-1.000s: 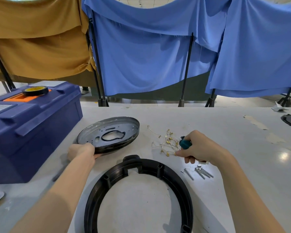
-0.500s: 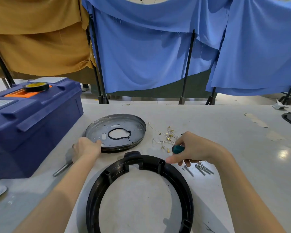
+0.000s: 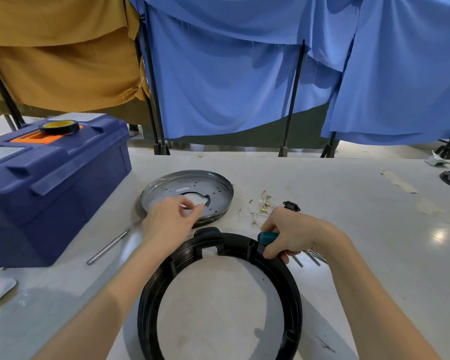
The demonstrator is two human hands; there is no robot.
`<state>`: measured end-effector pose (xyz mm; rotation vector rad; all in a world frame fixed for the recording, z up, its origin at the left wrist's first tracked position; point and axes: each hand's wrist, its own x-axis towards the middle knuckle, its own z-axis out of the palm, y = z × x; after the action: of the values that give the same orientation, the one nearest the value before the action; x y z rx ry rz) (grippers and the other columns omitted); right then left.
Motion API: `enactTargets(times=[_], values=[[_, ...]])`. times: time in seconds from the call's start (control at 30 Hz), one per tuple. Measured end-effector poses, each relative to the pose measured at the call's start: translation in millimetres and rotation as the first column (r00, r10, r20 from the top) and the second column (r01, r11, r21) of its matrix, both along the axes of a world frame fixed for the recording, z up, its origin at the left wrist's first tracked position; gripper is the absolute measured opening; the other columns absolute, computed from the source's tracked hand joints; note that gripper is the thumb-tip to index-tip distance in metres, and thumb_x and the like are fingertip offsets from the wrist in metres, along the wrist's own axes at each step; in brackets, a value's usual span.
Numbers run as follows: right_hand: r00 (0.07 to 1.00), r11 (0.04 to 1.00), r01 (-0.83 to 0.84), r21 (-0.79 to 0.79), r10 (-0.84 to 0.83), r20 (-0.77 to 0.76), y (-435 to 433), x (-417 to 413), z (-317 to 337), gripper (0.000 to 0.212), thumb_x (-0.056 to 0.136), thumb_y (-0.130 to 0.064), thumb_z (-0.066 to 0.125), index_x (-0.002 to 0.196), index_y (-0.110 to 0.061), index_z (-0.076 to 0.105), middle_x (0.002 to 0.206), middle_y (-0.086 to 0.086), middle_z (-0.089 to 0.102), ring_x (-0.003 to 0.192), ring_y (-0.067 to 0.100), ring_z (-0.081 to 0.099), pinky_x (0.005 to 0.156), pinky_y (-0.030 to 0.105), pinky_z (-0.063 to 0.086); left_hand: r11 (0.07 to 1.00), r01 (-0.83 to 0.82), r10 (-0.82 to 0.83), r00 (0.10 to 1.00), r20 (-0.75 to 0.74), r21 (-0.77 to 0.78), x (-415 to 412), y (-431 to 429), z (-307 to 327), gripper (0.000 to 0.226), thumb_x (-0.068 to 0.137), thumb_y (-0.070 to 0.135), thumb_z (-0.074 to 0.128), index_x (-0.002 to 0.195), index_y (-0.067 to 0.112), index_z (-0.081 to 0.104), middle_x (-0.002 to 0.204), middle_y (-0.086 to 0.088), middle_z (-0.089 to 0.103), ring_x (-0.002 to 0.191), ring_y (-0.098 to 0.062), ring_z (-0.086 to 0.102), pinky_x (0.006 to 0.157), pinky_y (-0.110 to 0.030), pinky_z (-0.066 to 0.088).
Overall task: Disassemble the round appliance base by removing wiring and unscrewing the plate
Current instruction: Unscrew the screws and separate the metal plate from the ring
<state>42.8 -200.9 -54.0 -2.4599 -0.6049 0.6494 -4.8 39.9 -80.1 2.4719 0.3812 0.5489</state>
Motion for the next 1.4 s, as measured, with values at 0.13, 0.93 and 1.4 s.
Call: enactTargets(times=[0.13,0.93,1.4], values=[[1.0,0.998,-0.001,0.064,0.001,0.003,-1,0,2,0.017,0.07,-0.007,0.069,0.062,-0.003,0.055,0.044,0.007,0.058,0.037,0.016,0.038,0.039,0.019,0.027,0.866,0.477,-0.496,0.856,-0.147,-0.149,-2,-11,-3,0.054,0.065,0.057,0.077,0.113,0.036,0.063,0.099,0.009,0.061,0.094,-0.006,0.057,0.084,-0.023,0.046],[0.997,0.987,0.074,0.144,-0.075,0.002,-7,8,-2,0.032,0.069,-0.024,0.087,0.093,-0.015,0.068,0.058,0.009,0.062,0.046,0.021,0.041,0.045,0.027,0.037,0.776,0.618,-0.617,0.785,0.047,-0.126,5,2,17,0.022,0.089,0.031,0.064,0.082,0.011,0.062,0.082,-0.013,0.058,0.073,-0.033,0.058,0.066,-0.047,0.051],[0.977,0.993,0.118,0.028,-0.121,0.174,2,10,-7,0.011,0.08,-0.006,0.072,0.074,0.0,0.066,0.054,0.0,0.066,0.045,0.016,0.058,0.045,0.023,0.045,0.781,0.599,-0.587,0.801,0.12,-0.178,2,4,17,0.024,0.087,0.031,0.067,0.081,0.008,0.063,0.078,-0.021,0.059,0.069,-0.04,0.057,0.061,-0.049,0.05]])
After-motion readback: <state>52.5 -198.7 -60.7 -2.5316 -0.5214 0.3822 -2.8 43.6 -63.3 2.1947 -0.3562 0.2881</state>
